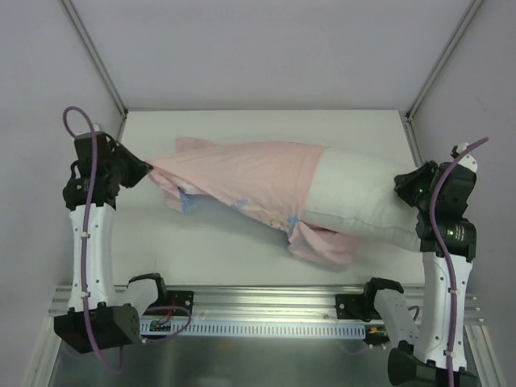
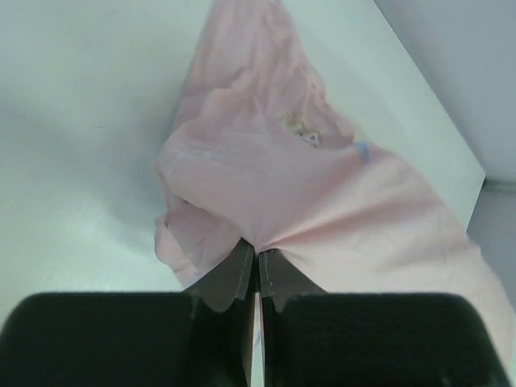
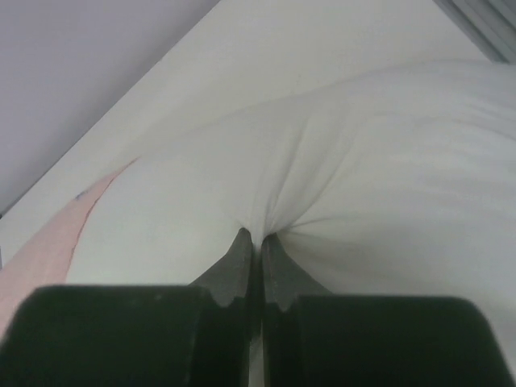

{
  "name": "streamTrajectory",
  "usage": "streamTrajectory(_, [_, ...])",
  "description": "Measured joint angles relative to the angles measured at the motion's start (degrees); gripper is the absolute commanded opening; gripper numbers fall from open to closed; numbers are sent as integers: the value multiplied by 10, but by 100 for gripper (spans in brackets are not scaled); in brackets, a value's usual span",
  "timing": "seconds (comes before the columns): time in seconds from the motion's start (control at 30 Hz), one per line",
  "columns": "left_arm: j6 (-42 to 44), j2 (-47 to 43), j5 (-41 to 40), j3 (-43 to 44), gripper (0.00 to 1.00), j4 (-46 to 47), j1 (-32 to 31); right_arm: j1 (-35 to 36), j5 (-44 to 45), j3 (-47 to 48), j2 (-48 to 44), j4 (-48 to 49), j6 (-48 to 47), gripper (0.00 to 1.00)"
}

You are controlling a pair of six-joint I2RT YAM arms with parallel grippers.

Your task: Remove the pillowcase from the pillow

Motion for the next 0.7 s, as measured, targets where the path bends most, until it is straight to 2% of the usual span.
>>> streamTrajectory(0.1, [5, 8, 71, -3, 0, -21, 133, -53, -17, -3, -2, -12, 5, 1])
streamTrajectory(0.17, [3, 19, 101, -17, 0, -27, 181, -71, -40, -25, 4, -12, 9, 1])
streamTrajectory(0.37, [-2, 28, 150, -80, 0, -30, 195, -77, -77, -101, 26, 5, 21, 1])
streamTrajectory(0.57, [-8, 11, 145, -73, 0, -25, 197, -77, -76, -92, 38, 30, 21, 1])
streamTrajectory(0.7, [-24, 3, 156, -58, 0, -26, 242, -95, -72, -74, 44, 23, 21, 1])
